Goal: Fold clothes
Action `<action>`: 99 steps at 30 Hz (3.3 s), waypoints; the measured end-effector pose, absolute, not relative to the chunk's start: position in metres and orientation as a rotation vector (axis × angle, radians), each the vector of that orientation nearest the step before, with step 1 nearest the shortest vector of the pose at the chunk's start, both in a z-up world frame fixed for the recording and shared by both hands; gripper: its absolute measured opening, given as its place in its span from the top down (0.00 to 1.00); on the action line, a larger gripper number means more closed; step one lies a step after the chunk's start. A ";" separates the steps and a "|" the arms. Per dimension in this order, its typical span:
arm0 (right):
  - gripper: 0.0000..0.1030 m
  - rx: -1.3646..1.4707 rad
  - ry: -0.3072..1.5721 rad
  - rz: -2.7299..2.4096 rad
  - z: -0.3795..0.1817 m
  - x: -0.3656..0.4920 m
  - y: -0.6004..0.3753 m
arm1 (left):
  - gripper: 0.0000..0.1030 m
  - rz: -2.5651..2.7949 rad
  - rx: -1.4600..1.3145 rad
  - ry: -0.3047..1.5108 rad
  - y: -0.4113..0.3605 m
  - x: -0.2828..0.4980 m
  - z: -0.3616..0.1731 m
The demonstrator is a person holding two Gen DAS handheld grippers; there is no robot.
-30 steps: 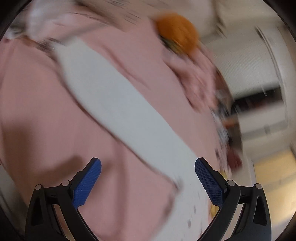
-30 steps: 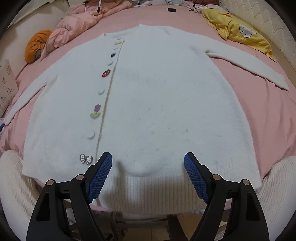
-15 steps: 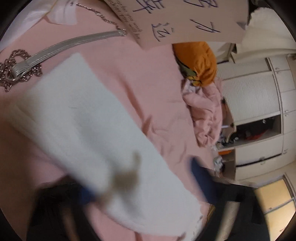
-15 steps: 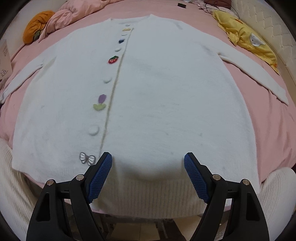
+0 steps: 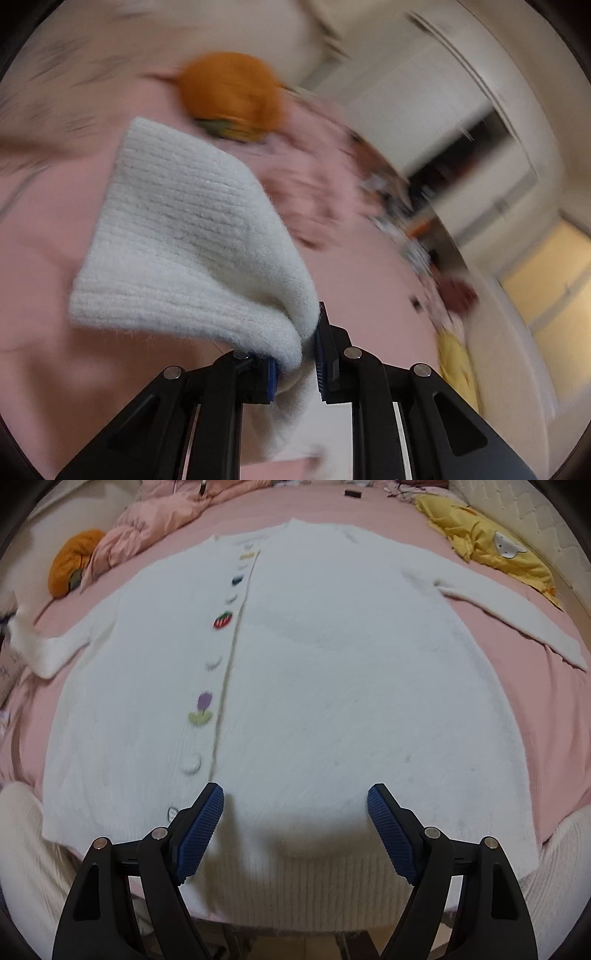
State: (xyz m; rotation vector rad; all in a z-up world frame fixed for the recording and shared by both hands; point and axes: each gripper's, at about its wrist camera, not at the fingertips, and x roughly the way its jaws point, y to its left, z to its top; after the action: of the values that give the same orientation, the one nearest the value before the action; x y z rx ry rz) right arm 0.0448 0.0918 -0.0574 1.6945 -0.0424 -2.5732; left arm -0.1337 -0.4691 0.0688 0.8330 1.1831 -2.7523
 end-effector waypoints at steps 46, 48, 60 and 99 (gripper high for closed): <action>0.22 1.198 -0.358 -2.711 -0.010 -0.057 0.173 | 0.07 -2.788 1.637 0.153 -0.093 -0.240 -0.027; 0.22 1.191 -0.186 -2.734 -0.013 -0.098 0.152 | 0.07 -2.721 1.652 0.234 -0.123 -0.241 -0.047; 0.42 1.383 -0.043 -2.987 -0.068 -0.187 0.170 | 0.09 -2.682 1.539 0.094 -0.145 -0.221 -0.062; 0.27 1.246 0.036 -2.956 -0.008 0.070 0.117 | 0.03 -2.593 1.405 0.152 -0.136 0.026 -0.022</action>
State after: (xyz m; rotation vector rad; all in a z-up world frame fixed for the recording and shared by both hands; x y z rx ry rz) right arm 0.0704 0.1166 -0.0077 1.2460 0.0357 -2.9563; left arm 0.0256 -0.1356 -0.0219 1.4050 0.1520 -2.5933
